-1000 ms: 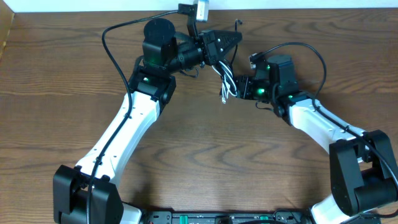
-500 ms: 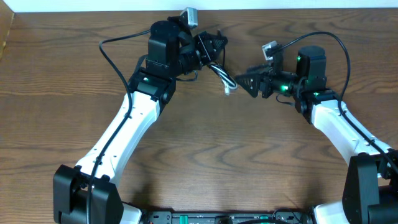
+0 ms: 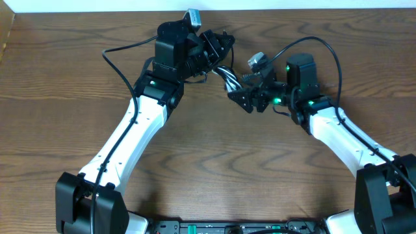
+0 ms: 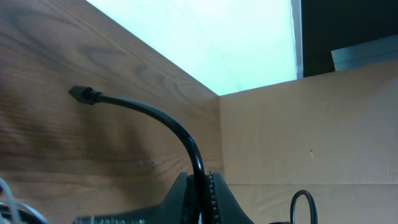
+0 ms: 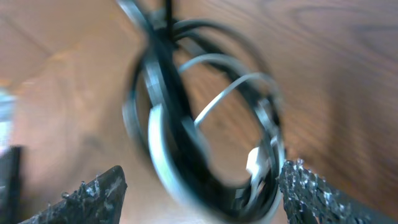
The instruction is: Untangle cables
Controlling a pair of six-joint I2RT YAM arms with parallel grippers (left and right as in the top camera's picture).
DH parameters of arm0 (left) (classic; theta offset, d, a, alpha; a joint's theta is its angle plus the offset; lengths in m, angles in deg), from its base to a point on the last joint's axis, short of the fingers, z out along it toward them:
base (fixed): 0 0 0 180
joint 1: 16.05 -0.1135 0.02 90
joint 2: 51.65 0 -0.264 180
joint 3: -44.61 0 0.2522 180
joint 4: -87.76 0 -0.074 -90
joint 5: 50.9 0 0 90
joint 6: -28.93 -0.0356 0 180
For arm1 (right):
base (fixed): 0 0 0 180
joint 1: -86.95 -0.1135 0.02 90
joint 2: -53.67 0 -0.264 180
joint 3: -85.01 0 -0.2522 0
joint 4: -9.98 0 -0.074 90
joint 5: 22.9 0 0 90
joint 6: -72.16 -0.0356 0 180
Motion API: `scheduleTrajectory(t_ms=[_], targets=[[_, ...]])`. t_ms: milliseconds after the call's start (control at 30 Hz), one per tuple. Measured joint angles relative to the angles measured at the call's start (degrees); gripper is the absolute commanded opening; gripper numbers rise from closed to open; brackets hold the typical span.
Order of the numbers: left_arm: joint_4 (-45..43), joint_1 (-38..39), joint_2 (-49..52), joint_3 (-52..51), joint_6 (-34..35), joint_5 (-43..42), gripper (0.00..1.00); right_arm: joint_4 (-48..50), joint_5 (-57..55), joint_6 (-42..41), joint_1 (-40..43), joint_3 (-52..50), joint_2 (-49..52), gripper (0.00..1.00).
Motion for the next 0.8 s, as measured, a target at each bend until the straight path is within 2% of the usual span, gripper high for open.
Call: scheduleTrajectory(t_ms=[133,200,333,367,500,567,700,800], targets=[[0.0,0.0,0.0,0.0,1.6,0.0,0.07,0.7,-6.1,2.4,-0.8,0.0,0.0,0.68],[0.0,0.0,0.0,0.0,2.6,-0.2,0.07,2.4,-7.8,3.5,-0.8,0.0,0.0,0.58],[0.0,0.0,0.0,0.0,3.8,-0.2,0.07,3.6,-9.4,4.5,-0.8,0.0,0.1,0.32],[0.0,0.0,0.0,0.0,4.0,-0.2,0.08,3.3,-9.6,4.6,-0.8,0.0,0.2,0.22],[0.0,-0.3,0.0,0.0,4.5,-0.2,0.08,2.5,-8.5,5.3,-0.8,0.0,0.5,0.05],[0.0,-0.7,0.0,0.0,4.6,-0.2,0.07,2.4,-6.9,5.1,-0.8,0.0,0.5,0.01],[2.0,-1.2,0.0,0.0,3.9,2.2,0.07,0.6,-3.4,4.5,-0.8,0.0,0.5,0.01],[6.3,-1.2,0.0,0.0,1.7,7.1,0.08,-2.4,0.3,3.9,-0.8,0.0,0.5,0.01]])
